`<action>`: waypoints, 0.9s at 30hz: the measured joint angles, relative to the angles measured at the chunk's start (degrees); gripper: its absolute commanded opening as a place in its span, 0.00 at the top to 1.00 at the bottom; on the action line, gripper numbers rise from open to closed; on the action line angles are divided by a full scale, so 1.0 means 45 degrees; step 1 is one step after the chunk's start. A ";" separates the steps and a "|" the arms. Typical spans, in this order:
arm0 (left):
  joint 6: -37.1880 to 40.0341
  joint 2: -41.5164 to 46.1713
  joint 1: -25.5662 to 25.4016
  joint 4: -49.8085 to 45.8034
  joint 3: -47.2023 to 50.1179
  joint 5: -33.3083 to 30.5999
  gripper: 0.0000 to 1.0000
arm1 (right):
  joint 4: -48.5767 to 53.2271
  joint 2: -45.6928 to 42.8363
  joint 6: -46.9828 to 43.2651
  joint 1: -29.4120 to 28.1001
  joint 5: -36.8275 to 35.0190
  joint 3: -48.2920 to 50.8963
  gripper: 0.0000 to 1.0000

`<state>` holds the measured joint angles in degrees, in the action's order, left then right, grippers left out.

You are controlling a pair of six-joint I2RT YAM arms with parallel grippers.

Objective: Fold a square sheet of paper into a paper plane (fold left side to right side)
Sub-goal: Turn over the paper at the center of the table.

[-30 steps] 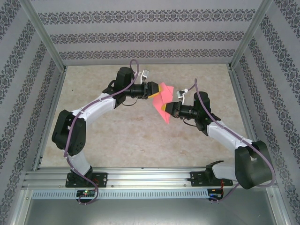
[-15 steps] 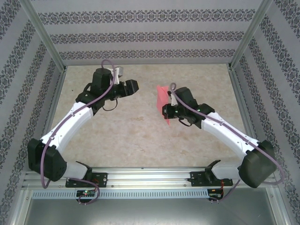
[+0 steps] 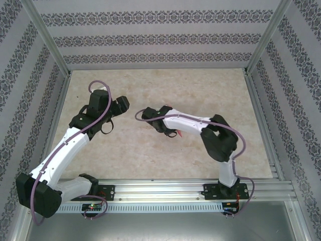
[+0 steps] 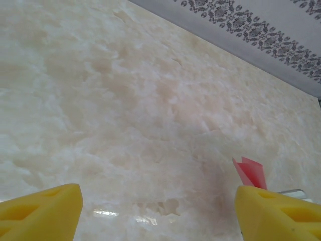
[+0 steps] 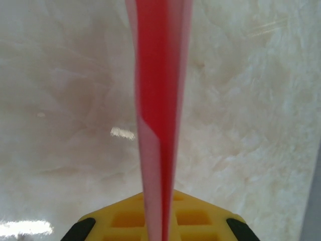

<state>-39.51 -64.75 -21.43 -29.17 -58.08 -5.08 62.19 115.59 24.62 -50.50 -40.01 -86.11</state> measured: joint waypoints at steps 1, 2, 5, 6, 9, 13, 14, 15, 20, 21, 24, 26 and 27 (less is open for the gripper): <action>-0.0024 0.0000 0.0010 -0.0029 0.0015 -0.0078 0.19 | 0.0121 0.0418 -0.0039 -0.0034 -0.0248 -0.0325 0.90; -0.0049 0.0000 0.0010 -0.0058 0.0019 -0.0102 0.19 | 0.0267 0.0806 -0.0068 -0.0053 -0.0452 -0.0636 0.90; -0.0102 0.0000 0.0010 -0.0126 0.0044 -0.0141 0.19 | 0.0597 0.1831 -0.0083 -0.0092 -0.0855 -0.1379 0.90; -0.0107 0.0000 0.0010 -0.0126 0.0044 -0.0146 0.19 | 0.0685 0.2152 -0.0083 -0.0092 -0.0928 -0.1593 0.88; -0.0141 -0.0005 0.0010 -0.0131 0.0044 -0.0141 0.19 | 0.0928 0.2987 -0.0073 -0.0112 -0.1025 -0.2098 0.78; -0.0141 -0.0034 0.0015 -0.0233 0.0044 -0.0131 0.19 | 0.1001 0.3279 -0.0248 -0.0257 -0.0636 -0.2181 0.60; -0.0141 -0.0053 0.0015 -0.0301 0.0044 -0.0126 0.19 | 0.0806 0.3201 -0.0340 -0.0306 -0.0311 -0.2113 0.53; -0.0141 -0.0078 0.0015 -0.0359 0.0044 -0.0112 0.19 | 0.0500 0.3045 -0.0403 -0.0355 0.0044 -0.1933 0.45; -0.0136 -0.0185 0.0049 -0.0549 0.0039 0.0141 0.18 | -0.0835 0.0597 -0.0758 -0.0423 0.2288 0.0083 0.23; -0.0136 -0.0233 0.0073 -0.0544 0.0039 0.0262 0.18 | -0.1054 0.0005 -0.0733 -0.0423 0.2710 0.0418 0.23; -0.0136 -0.0685 0.0097 -0.0442 0.0039 0.0923 0.20 | -0.1783 -0.1880 -0.0602 -0.0296 0.3973 0.1428 0.22; -0.0189 -0.1297 0.0097 -0.0039 0.0068 0.1807 0.22 | -0.2356 -0.3249 -0.0432 0.0087 0.4838 0.2220 0.22; -0.0257 -0.1676 0.0092 0.0306 0.0121 0.2322 0.24 | -0.2599 -0.3886 -0.0389 0.0355 0.5187 0.2574 0.21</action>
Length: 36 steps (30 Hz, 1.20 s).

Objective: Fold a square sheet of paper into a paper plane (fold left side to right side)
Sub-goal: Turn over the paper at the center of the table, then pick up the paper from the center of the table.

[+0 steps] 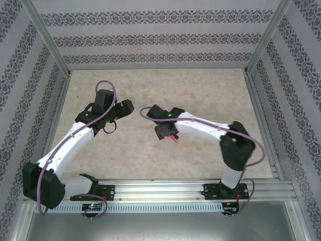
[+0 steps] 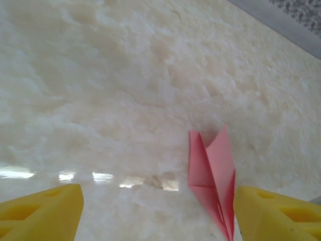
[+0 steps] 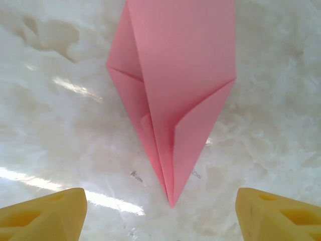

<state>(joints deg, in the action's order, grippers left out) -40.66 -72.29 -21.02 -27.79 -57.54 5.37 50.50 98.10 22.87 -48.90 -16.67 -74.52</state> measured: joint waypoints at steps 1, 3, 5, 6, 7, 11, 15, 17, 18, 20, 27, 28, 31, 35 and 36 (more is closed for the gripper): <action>-0.0073 -0.0369 0.0000 0.0384 0.0083 0.0500 0.25 | -0.0214 -0.0525 0.0044 0.0277 0.0301 0.0311 0.21; -0.0238 -0.1292 -0.0063 0.1166 0.0214 0.1588 0.26 | -0.0840 -0.1671 0.0136 0.0991 0.0976 0.1044 0.21; -0.0437 -0.2312 -0.0214 0.1909 0.0238 0.2516 0.27 | -0.1428 -0.2550 0.0228 0.1695 0.1603 0.1719 0.21; -0.0573 -0.2846 -0.0369 0.2336 0.0228 0.2963 0.27 | -0.1797 -0.2997 0.0262 0.2093 0.1972 0.2118 0.21; -0.0699 -0.3279 -0.0520 0.2667 0.0228 0.3303 0.28 | -0.2200 -0.3395 0.0316 0.2497 0.2327 0.2540 0.21; -0.1234 -0.5051 -0.1370 0.3920 0.0107 0.4439 0.30 | -0.3910 -0.4983 0.0680 0.4216 0.4046 0.4517 0.19; -0.1554 -0.6450 -0.1851 0.4483 -0.0529 0.4983 0.33 | -0.5367 -0.6241 0.1088 0.5688 0.5595 0.6227 0.16; -0.1700 -0.7033 -0.1948 0.4794 -0.0923 0.5139 0.36 | -0.5926 -0.6601 0.1253 0.6125 0.6275 0.6785 0.16; -0.1763 -0.7344 -0.1957 0.4988 -0.1141 0.5226 0.38 | -0.6227 -0.6737 0.1321 0.6348 0.6659 0.7043 0.16; -0.1894 -0.7815 -0.1962 0.5299 -0.1428 0.5377 0.40 | -0.6756 -0.6912 0.1447 0.6708 0.7291 0.7475 0.16; -0.2433 -0.9364 -0.2030 0.6620 -0.1841 0.5877 0.63 | -0.7966 -0.7028 0.1909 0.7189 0.8733 0.8286 0.25; -0.2463 -0.9476 -0.2030 0.6771 -0.1841 0.5979 0.67 | -0.8121 -0.7023 0.1962 0.7237 0.8898 0.8354 0.25; -0.2531 -0.9612 -0.2030 0.7189 -0.1836 0.6183 0.81 | -0.8908 -0.6917 0.2186 0.7490 0.9432 0.8621 0.26; -0.2361 -0.9612 -0.2025 0.7888 -0.1758 0.6475 0.96 | -1.0287 -0.6475 0.2618 0.7820 0.9947 0.9088 0.18; -0.2336 -0.9612 -0.2025 0.8170 -0.1661 0.6625 0.98 | -1.0559 -0.6329 0.2676 0.7820 1.0044 0.9160 0.17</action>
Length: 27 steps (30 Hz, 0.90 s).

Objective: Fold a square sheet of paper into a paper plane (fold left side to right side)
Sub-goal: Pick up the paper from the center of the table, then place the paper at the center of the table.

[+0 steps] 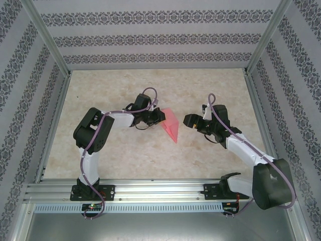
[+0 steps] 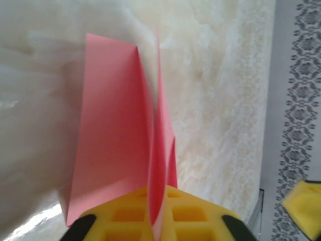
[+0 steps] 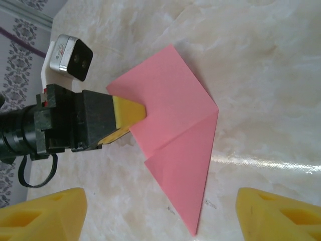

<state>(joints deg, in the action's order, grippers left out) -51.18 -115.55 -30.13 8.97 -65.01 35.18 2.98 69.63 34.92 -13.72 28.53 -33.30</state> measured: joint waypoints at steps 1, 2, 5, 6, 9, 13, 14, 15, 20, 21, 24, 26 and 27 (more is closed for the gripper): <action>0.0034 0.0000 0.0000 0.0272 0.0121 0.0136 1.00 | -0.0189 0.0141 -0.0005 0.0000 0.0083 0.0034 0.16; 0.0073 0.0000 0.0005 0.0549 0.0296 0.0321 1.00 | -0.0389 0.0316 -0.0019 0.0000 0.0189 0.0039 0.15; 0.0364 0.0010 0.0068 0.0962 0.0753 0.0894 1.00 | -0.1064 0.0748 -0.0107 0.0024 0.0534 0.0039 0.15; 0.0568 0.0044 0.0092 0.0986 0.0884 0.1141 1.00 | -0.1297 0.0923 -0.0121 0.0092 0.0792 0.0034 0.16; 0.1341 0.0418 0.0214 0.0879 0.1190 0.1778 1.00 | -0.1792 0.1651 -0.0262 0.0437 0.1695 -0.0136 0.22; 0.2686 0.1394 0.0418 0.0418 0.1258 0.2589 1.00 | -0.2856 0.2730 -0.0481 0.0670 0.2822 -0.0277 0.26; 0.3021 0.1671 0.0447 0.0330 0.1263 0.2841 1.00 | -0.3094 0.2977 -0.0573 0.0699 0.3089 -0.0296 0.27; 0.3337 0.1933 0.0471 0.0267 0.1273 0.3070 1.00 | -0.3283 0.3206 -0.0690 0.0704 0.3376 -0.0335 0.28; 0.4556 0.2837 0.0525 -0.0151 0.1394 0.4133 1.00 | -0.4449 0.4041 -0.0840 0.0724 0.4765 -0.0452 0.29; 0.4731 0.2929 0.0525 -0.0238 0.1404 0.4299 1.00 | -0.4648 0.4104 -0.0840 0.0724 0.4998 -0.0452 0.30; 0.5207 0.3177 0.0525 -0.0500 0.1438 0.4736 1.00 | -0.5115 0.4143 -0.0835 0.0724 0.5600 -0.0452 0.32; 0.5455 0.3308 0.0525 -0.0680 0.1447 0.4935 1.00 | -0.5314 0.4143 -0.0835 0.0724 0.5935 -0.0491 0.36; 0.5571 0.3347 0.0525 -0.0729 0.1447 0.5042 1.00 | -0.5411 0.4143 -0.0831 0.0724 0.6076 -0.0500 0.38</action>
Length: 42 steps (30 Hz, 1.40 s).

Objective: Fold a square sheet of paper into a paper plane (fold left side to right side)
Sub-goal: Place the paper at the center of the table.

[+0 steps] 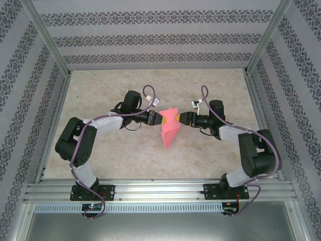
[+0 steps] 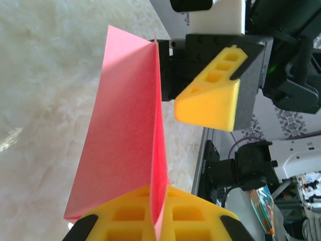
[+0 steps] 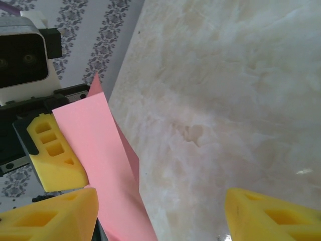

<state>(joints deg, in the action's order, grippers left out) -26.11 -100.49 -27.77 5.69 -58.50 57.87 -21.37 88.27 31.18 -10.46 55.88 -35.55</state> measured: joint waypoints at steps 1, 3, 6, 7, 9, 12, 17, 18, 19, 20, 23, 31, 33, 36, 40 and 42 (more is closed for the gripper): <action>0.0073 0.0019 0.0000 -0.0029 0.0005 0.0078 1.00 | -0.0078 0.0000 0.0005 0.0000 0.0121 0.0000 0.39; 0.0170 0.0034 0.0000 -0.0097 0.0005 0.0214 1.00 | -0.0151 0.0000 0.0015 -0.0005 0.0384 0.0000 0.42; 0.0291 0.0034 0.0000 -0.0209 0.0005 0.0374 1.00 | -0.0267 0.0000 0.0058 -0.0010 0.0695 0.0000 0.44; 0.0340 0.0034 0.0000 -0.0243 0.0005 0.0384 1.00 | -0.0301 0.0000 0.0063 -0.0010 0.0777 0.0000 0.45; 0.0457 0.0034 0.0000 -0.0316 0.0005 0.0413 1.00 | -0.0330 0.0000 0.0063 -0.0044 0.0962 0.0000 0.48; 0.0568 0.0034 0.0000 -0.0481 0.0005 0.0408 1.00 | -0.0389 0.0000 0.0092 -0.0117 0.1175 0.0000 0.54; 0.0665 0.0034 0.0000 -0.0578 0.0005 0.0408 1.00 | -0.0408 0.0000 0.0092 -0.0175 0.1316 0.0000 0.65; 0.0670 0.0034 0.0000 -0.0593 0.0005 0.0408 1.00 | -0.0408 0.0000 0.0092 -0.0175 0.1321 0.0000 0.68; 0.0680 0.0034 0.0000 -0.0597 0.0005 0.0408 1.00 | -0.0403 0.0000 0.0087 -0.0175 0.1321 0.0000 0.72; 0.0704 0.0034 0.0000 -0.0627 0.0005 0.0408 1.00 | -0.0389 0.0000 0.0073 -0.0175 0.1321 0.0000 0.75; 0.0748 0.0034 0.0000 -0.0748 0.0005 0.0398 1.00 | -0.0330 0.0000 0.0029 -0.0175 0.1321 -0.0029 0.81; 0.0855 0.0034 0.0015 -0.1054 0.0005 0.0078 0.62 | 0.0282 0.0000 -0.0296 -0.0175 0.1229 -0.0107 1.00; 0.0942 0.0073 0.0083 -0.1239 0.0005 -0.0155 0.56 | 0.0583 0.0000 -0.0306 -0.0175 0.1122 -0.0180 1.00; 0.1078 0.0403 0.0316 -0.1666 0.0005 -0.0826 0.49 | 0.1224 0.0019 -0.0364 -0.0335 0.0782 -0.0442 1.00; 0.1428 0.1559 0.0593 -0.2885 0.0000 -0.2511 0.46 | 0.2137 0.0359 -0.0330 -0.0690 0.0024 -0.0971 1.00; 0.1705 0.2147 0.0646 -0.3560 -0.0015 -0.3332 0.47 | 0.2482 0.0641 -0.0131 -0.0767 -0.0364 -0.1156 1.00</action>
<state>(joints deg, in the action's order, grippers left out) -18.44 -90.83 -24.86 -10.33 -58.57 42.87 -10.20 91.15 30.59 -13.91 54.24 -40.75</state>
